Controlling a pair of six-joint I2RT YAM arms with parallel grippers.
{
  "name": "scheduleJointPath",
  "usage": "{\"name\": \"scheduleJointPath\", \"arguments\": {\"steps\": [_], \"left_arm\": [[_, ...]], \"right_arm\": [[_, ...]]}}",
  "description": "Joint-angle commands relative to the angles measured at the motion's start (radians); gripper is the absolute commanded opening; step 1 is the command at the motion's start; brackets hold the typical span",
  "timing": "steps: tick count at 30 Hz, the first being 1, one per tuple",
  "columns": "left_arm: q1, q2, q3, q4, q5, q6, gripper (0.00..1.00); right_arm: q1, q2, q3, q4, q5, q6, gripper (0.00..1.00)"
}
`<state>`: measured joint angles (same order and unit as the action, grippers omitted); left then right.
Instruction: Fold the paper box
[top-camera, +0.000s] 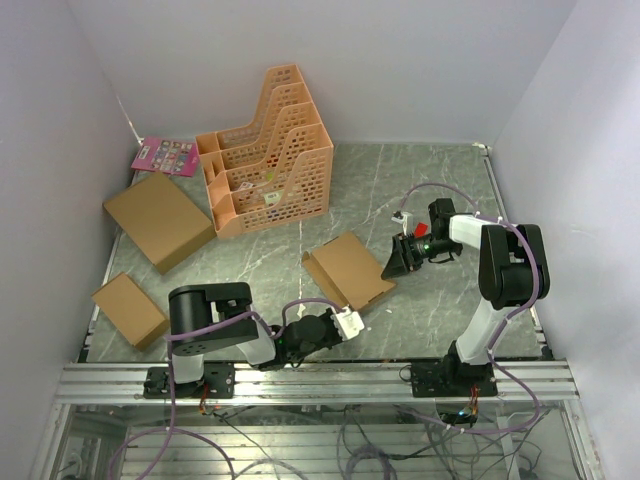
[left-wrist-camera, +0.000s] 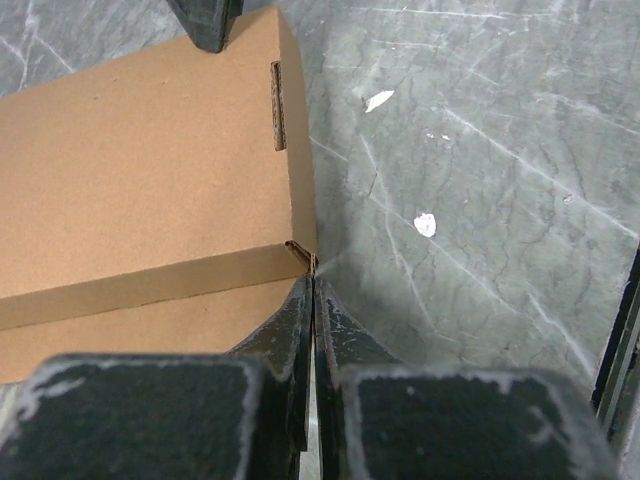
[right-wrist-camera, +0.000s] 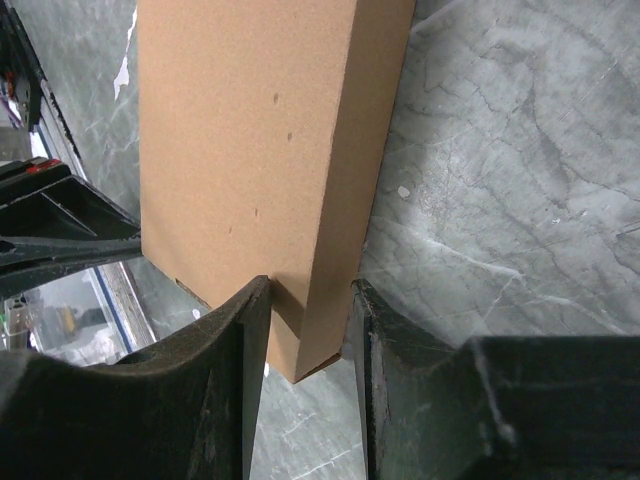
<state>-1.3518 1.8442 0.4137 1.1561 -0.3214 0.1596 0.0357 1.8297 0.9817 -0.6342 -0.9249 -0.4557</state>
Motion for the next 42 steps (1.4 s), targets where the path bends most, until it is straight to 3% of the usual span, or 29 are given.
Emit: {"name": "scheduleJointPath", "arguments": {"steps": [1, 14, 42], "left_arm": [[0.004, 0.008, -0.021, 0.047, -0.043, -0.037, 0.07], [0.014, -0.007, -0.017, 0.055, -0.033, -0.065, 0.07], [0.116, -0.084, 0.065, -0.163, 0.106, -0.188, 0.07]], "right_arm": [[0.002, 0.016, 0.007, 0.022, 0.072, -0.017, 0.36], [0.003, 0.013, 0.007, 0.021, 0.072, -0.018, 0.36], [0.003, 0.008, 0.006, 0.016, 0.064, -0.028, 0.36]]}}
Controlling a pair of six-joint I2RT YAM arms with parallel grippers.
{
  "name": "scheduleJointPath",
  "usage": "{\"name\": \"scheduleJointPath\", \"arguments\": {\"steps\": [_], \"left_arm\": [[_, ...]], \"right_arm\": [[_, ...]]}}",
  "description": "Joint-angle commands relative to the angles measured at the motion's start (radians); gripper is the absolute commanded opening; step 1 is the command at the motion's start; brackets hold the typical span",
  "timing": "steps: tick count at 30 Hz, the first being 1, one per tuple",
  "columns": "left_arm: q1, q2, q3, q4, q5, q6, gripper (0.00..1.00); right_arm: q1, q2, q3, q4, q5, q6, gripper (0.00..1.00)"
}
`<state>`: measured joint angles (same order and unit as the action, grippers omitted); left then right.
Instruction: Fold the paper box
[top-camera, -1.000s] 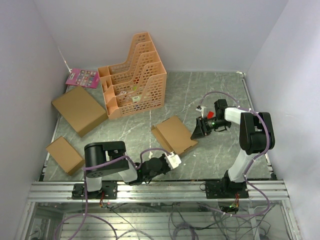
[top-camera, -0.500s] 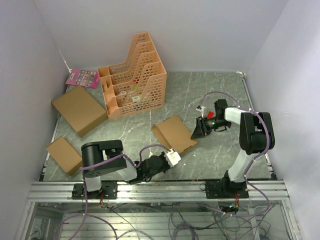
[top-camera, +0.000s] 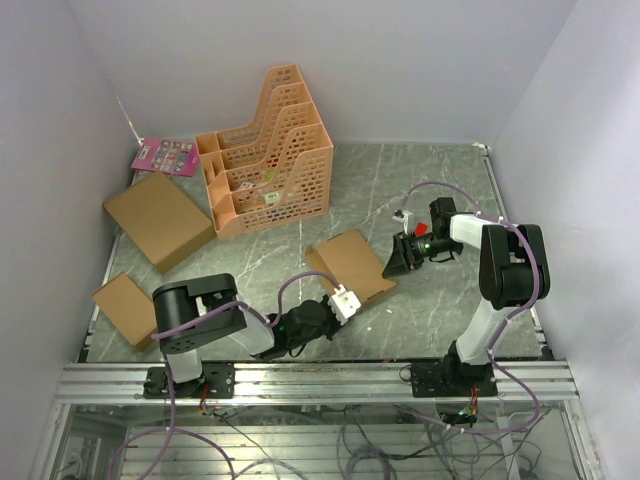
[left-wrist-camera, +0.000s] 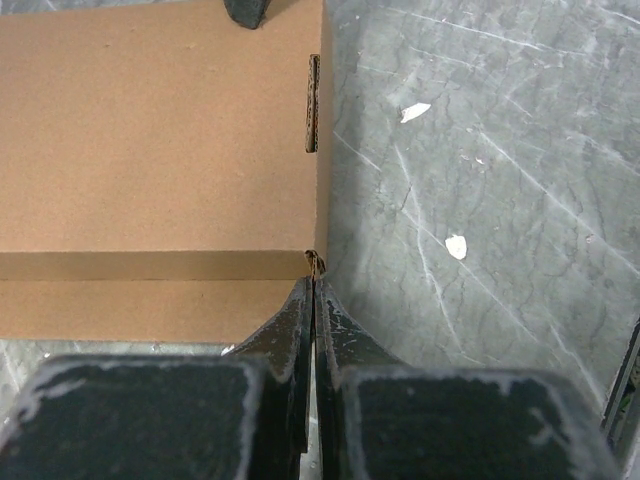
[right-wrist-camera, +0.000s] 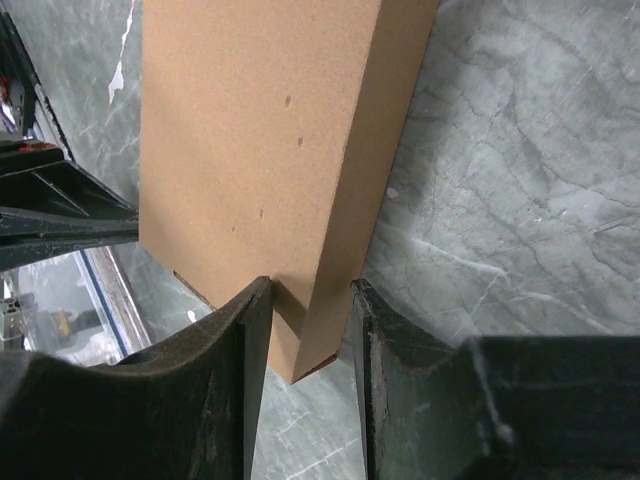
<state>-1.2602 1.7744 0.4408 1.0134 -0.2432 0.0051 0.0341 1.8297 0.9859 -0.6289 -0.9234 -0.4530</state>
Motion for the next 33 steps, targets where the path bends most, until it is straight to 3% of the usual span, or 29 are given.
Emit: {"name": "scheduleJointPath", "arguments": {"steps": [1, 10, 33], "left_arm": [[0.029, -0.015, 0.041, -0.027, 0.033, -0.039, 0.07], [0.068, -0.054, 0.087, -0.144, 0.065, -0.095, 0.07], [0.087, -0.113, 0.257, -0.445, 0.065, -0.072, 0.07]], "right_arm": [[0.003, 0.008, 0.002, 0.009, 0.062, -0.033, 0.36], [0.009, 0.009, 0.005, -0.001, 0.053, -0.047, 0.36], [0.044, 0.002, 0.001, -0.015, 0.040, -0.076, 0.35]]}}
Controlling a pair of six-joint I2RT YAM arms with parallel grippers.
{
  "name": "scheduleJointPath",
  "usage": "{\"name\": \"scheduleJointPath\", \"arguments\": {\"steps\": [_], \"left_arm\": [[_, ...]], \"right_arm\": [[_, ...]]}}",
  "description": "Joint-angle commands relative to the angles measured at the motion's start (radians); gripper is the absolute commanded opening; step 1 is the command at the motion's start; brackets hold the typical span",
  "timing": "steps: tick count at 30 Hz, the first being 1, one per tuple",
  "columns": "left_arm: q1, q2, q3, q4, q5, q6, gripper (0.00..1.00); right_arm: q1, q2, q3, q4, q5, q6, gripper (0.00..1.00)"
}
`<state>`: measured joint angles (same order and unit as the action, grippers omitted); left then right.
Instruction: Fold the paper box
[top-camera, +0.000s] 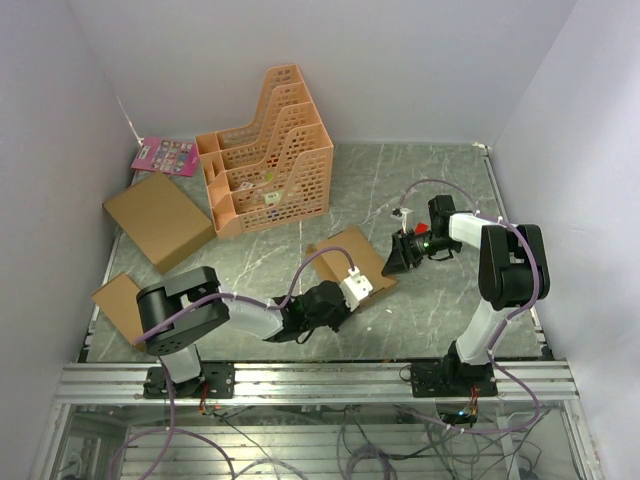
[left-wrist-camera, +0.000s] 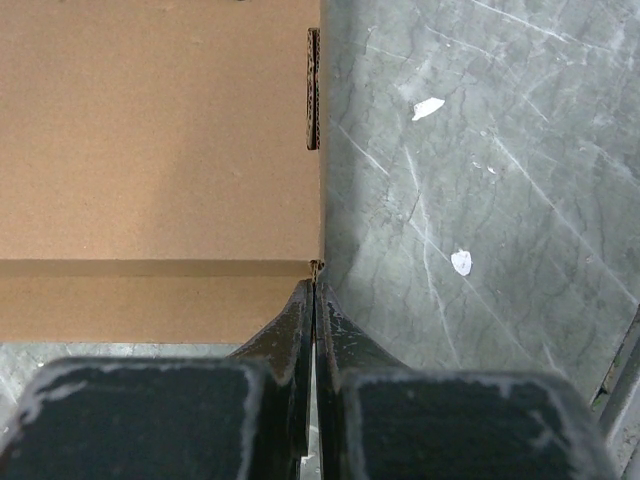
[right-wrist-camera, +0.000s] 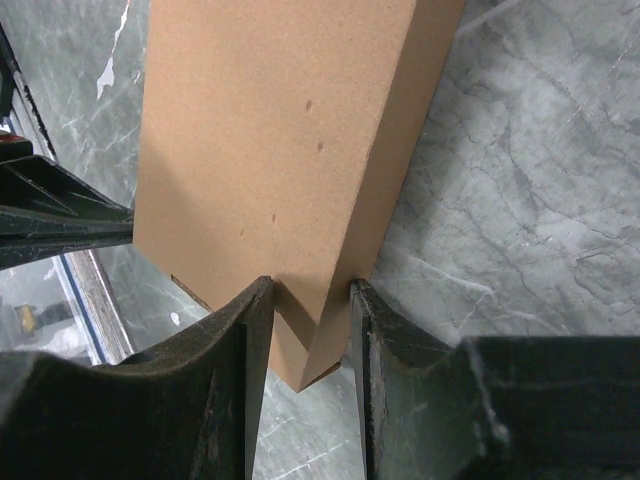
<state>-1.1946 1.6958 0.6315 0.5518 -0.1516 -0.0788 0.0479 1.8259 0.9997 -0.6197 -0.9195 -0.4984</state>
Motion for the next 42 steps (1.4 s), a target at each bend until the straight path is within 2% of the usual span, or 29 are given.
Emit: {"name": "scheduleJointPath", "arguments": {"steps": [1, 13, 27, 42], "left_arm": [[0.022, -0.036, 0.073, 0.005, -0.033, 0.007, 0.07], [0.024, -0.054, 0.073, -0.004, -0.045, 0.006, 0.07], [0.024, -0.026, -0.030, 0.110, -0.017, -0.009, 0.07], [0.026, -0.028, 0.012, 0.067, -0.025, -0.022, 0.07]], "right_arm": [[0.032, 0.006, -0.013, -0.024, 0.036, -0.031, 0.35], [0.033, 0.007, -0.018, 0.005, 0.095, 0.007, 0.35], [0.032, 0.022, -0.015, 0.020, 0.137, 0.037, 0.35], [0.033, 0.023, -0.012, 0.008, 0.113, 0.021, 0.35]]}}
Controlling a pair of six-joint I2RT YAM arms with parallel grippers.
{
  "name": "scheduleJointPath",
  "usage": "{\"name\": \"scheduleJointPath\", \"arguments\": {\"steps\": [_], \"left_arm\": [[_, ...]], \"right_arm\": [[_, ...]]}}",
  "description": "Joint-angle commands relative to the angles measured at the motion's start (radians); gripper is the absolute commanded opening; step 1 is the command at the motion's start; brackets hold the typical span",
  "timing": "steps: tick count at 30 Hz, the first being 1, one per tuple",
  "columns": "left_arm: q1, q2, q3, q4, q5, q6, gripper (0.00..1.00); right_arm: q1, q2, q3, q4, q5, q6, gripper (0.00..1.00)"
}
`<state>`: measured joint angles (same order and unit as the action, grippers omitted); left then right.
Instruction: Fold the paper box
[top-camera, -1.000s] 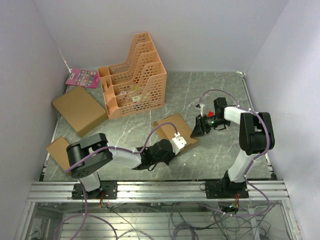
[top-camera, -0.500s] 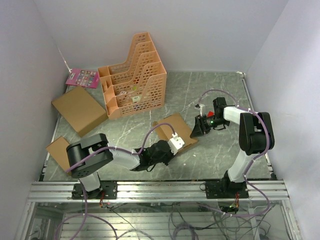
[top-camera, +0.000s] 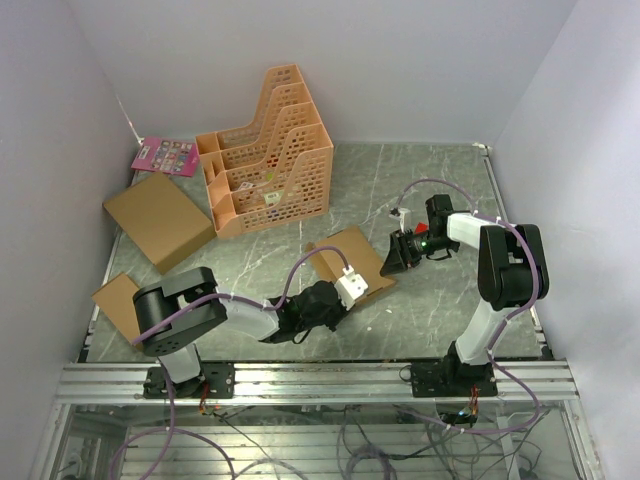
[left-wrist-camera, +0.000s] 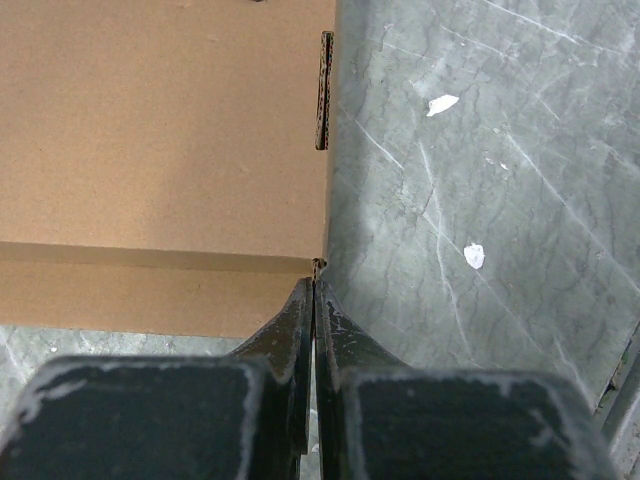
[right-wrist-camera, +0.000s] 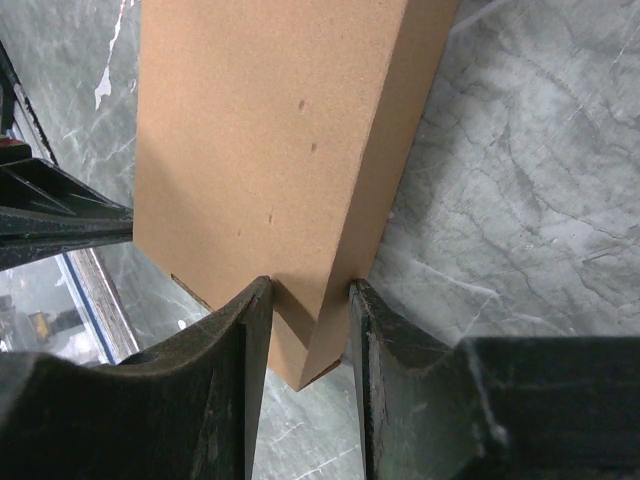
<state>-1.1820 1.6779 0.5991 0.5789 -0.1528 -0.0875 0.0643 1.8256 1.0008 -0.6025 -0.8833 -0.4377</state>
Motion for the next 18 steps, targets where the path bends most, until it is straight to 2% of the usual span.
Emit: {"name": "scheduleJointPath", "arguments": {"steps": [1, 9, 18], "left_arm": [[0.013, -0.011, 0.056, 0.024, -0.028, -0.018, 0.07], [0.016, 0.004, 0.160, -0.124, -0.012, 0.002, 0.07], [0.018, 0.006, 0.190, -0.169, 0.003, 0.006, 0.07]], "right_arm": [[0.017, 0.022, -0.013, -0.011, 0.072, -0.044, 0.35], [0.017, 0.013, -0.015, -0.019, 0.052, -0.056, 0.35], [0.016, 0.017, -0.012, -0.017, 0.057, -0.052, 0.35]]}}
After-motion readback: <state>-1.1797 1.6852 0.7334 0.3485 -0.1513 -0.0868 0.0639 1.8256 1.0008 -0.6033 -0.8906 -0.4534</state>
